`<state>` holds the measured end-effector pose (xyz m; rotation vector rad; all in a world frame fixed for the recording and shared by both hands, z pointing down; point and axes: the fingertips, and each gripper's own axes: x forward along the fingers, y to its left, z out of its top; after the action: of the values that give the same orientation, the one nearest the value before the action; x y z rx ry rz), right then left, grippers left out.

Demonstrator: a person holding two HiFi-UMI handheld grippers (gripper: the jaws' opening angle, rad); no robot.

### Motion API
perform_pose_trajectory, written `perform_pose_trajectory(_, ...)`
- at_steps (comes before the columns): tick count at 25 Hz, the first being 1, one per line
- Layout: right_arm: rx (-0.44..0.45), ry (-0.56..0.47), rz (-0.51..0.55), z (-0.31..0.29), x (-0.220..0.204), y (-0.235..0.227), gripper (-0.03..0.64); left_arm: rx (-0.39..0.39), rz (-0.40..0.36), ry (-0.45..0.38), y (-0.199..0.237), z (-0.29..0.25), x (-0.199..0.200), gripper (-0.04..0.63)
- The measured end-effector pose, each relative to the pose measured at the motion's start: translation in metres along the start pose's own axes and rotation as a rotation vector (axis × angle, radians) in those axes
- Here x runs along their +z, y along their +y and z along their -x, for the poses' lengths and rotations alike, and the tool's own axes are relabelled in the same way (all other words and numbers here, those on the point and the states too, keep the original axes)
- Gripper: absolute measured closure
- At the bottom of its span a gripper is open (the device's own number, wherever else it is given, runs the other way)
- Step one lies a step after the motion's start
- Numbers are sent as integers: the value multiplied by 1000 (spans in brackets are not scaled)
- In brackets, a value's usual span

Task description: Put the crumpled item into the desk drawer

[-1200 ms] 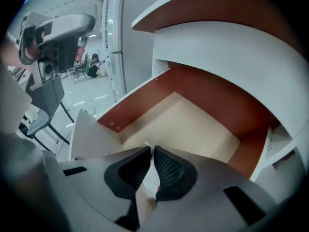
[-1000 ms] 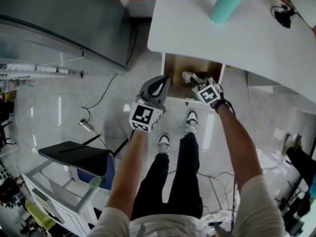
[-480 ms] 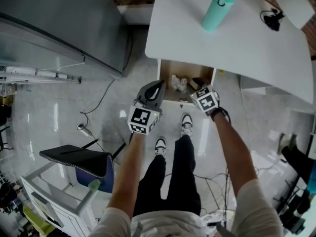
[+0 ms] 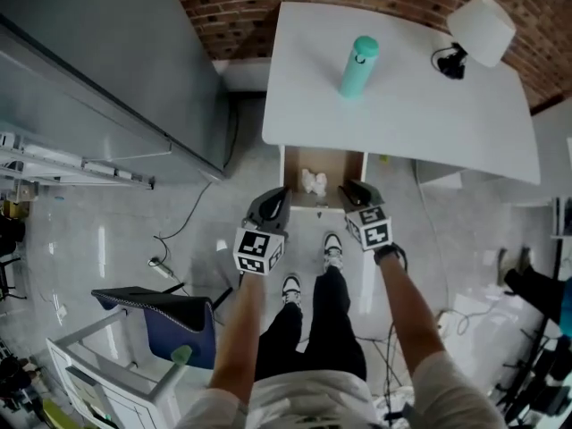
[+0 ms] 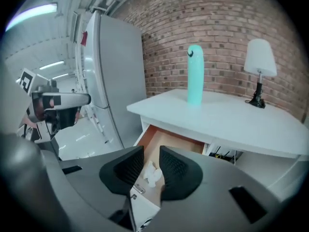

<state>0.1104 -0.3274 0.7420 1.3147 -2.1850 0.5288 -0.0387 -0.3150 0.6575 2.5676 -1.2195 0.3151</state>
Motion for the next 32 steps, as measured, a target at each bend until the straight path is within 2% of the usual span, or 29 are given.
perform_pose_trajectory(5,-61,-98,-27,59,46,11,546,29,21,-15,-9,39,31,600)
perform_pose_trajectory(10,-117,-200,-70,119,86,34,569,53,-18,-21,-20,70,58,600)
perform_pose_trajectory(15,-174,-271,-106,171,102,47,589,106,-1,-26,-32,99,83,600)
perform_pose_trajectory(20,-233,-356,-160,219,126,54,598,103,-36,-78,-50,127,118,600)
perform_pose_trajectory(24,-295,-387,-130,252,139,65,604,101,-70,-130,-67,148,147,600)
perform_pose_trajectory(32,-311,-498,-123,297,172,79,614,108,-127,-210,-81,166,194,600)
